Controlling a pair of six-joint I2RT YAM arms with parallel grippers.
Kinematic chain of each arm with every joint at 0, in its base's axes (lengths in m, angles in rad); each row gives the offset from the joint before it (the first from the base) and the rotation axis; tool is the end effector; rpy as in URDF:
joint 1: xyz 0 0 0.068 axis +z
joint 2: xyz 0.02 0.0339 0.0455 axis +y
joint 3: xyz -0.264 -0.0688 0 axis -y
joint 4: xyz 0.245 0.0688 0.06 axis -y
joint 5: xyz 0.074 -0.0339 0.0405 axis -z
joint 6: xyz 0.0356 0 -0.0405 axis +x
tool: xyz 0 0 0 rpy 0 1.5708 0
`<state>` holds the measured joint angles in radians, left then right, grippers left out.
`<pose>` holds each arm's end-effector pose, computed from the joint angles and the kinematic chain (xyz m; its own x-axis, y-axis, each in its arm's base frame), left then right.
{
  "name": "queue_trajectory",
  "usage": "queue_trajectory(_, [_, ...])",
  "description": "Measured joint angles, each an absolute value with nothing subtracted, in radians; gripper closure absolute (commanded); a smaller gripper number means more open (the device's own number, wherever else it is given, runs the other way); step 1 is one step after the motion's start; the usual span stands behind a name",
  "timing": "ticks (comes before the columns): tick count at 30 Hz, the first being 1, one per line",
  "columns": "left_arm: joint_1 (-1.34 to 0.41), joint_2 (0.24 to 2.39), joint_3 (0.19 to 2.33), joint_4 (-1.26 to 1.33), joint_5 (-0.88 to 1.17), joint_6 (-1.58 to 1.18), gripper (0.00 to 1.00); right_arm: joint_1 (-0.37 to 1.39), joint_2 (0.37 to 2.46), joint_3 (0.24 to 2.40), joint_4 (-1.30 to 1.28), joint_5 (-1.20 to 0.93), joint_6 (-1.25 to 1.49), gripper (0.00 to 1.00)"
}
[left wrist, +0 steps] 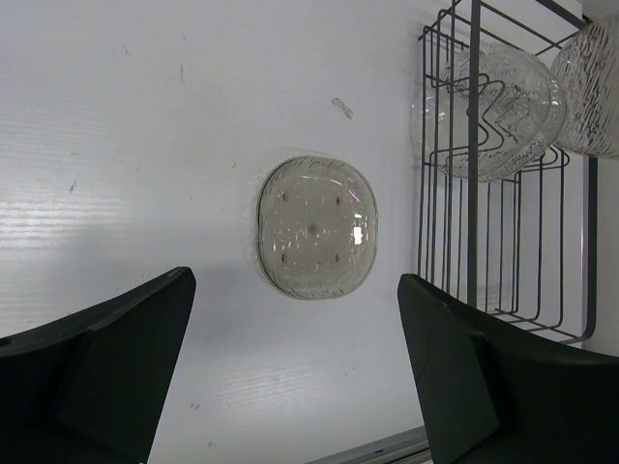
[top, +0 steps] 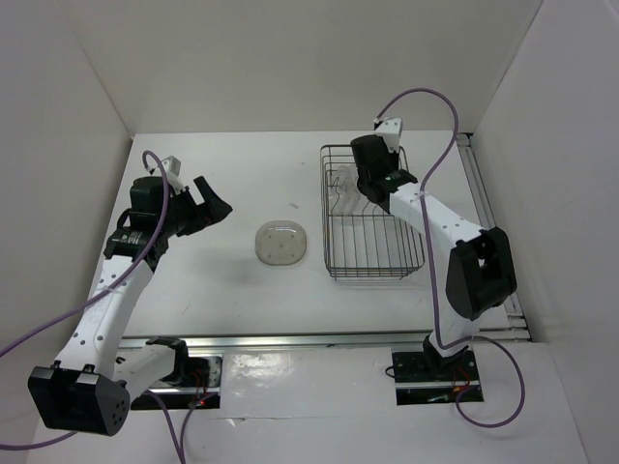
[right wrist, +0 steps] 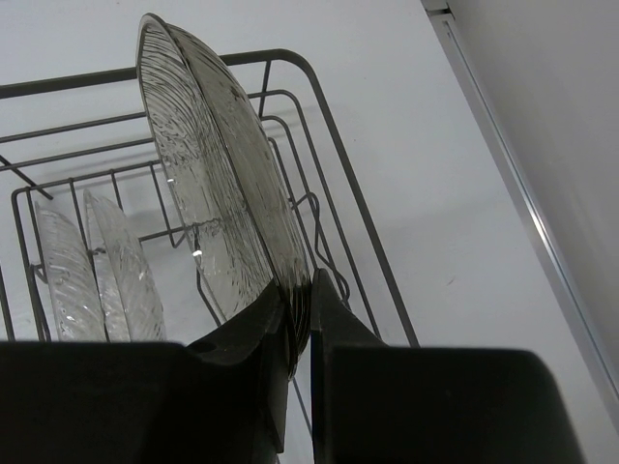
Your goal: Load the plates into the dish rack
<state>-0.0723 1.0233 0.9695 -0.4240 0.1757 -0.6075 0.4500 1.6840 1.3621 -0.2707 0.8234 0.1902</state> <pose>0.2262 -0.0226 0.3355 -0.5055 -0.5269 -0.6832 -0.0763 0.8161 -0.5729 0.3559 0.1429 0.3004 -0.4462 -0.0728 -0.8920 0.3427 0.9068 -0.2454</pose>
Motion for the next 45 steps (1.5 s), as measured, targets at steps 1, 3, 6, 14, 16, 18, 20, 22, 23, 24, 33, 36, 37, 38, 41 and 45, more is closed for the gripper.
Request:
queue_trajectory(1, [-0.072, 1.023, 0.970, -0.424, 0.176, -0.607, 0.00, 0.450, 1.684, 1.362, -0.271, 0.824, 0.190, 1.00])
queue_trajectory(3, [-0.072, 1.023, 0.970, -0.424, 0.176, -0.607, 0.00, 0.450, 1.684, 1.362, -0.272, 0.826, 0.190, 1.00])
queue_trajectory(6, [-0.072, 1.024, 0.970, -0.424, 0.176, -0.607, 0.00, 0.450, 1.684, 1.361, -0.271, 0.830, 0.190, 1.00])
queue_trajectory(14, [-0.072, 1.024, 0.970, -0.424, 0.177, -0.607, 0.00, 0.434, 1.684, 1.361, -0.271, 0.836, 0.190, 1.00])
queue_trajectory(16, [-0.072, 1.024, 0.970, -0.424, 0.177, -0.607, 0.00, 0.428, 1.684, 1.358, -0.271, 0.835, 0.190, 1.00])
queue_trajectory(18, [-0.072, 1.024, 0.970, -0.424, 0.177, -0.607, 0.00, 0.422, 1.684, 1.353, -0.271, 0.834, 0.190, 1.00])
queue_trajectory(20, [-0.072, 1.024, 0.970, -0.424, 0.177, -0.607, 0.00, 0.418, 1.686, 1.350, -0.271, 0.834, 0.190, 1.00])
queue_trajectory(22, [-0.072, 1.024, 0.970, -0.424, 0.177, -0.607, 0.00, 0.418, 1.686, 1.345, -0.271, 0.831, 0.190, 1.00])
queue_trajectory(23, [-0.072, 1.024, 0.970, -0.424, 0.177, -0.607, 0.00, 0.417, 1.686, 1.341, -0.271, 0.829, 0.191, 1.00])
queue_trajectory(24, [-0.072, 1.024, 0.970, -0.424, 0.177, -0.607, 0.00, 0.416, 1.687, 1.337, -0.271, 0.827, 0.191, 1.00])
queue_trajectory(33, [-0.072, 1.024, 0.970, -0.425, 0.177, -0.607, 0.00, 0.416, 1.703, 1.316, -0.267, 0.796, 0.203, 0.87])
queue_trajectory(36, [-0.072, 1.024, 0.970, -0.426, 0.177, -0.607, 0.00, 0.416, 1.705, 1.305, -0.258, 0.776, 0.214, 0.68])
queue_trajectory(37, [-0.072, 1.025, 0.970, -0.426, 0.177, -0.607, 0.00, 0.416, 1.705, 1.301, -0.254, 0.772, 0.215, 0.63])
queue_trajectory(38, [-0.072, 1.026, 0.970, -0.427, 0.177, -0.607, 0.00, 0.416, 1.705, 1.298, -0.256, 0.770, 0.215, 0.59])
queue_trajectory(41, [-0.072, 1.031, 0.970, -0.433, 0.177, -0.606, 0.00, 0.416, 1.706, 1.293, -0.255, 0.768, 0.218, 0.30])
queue_trajectory(45, [-0.072, 1.032, 0.970, -0.443, 0.177, -0.606, 0.00, 0.416, 1.706, 1.290, -0.255, 0.767, 0.216, 0.20])
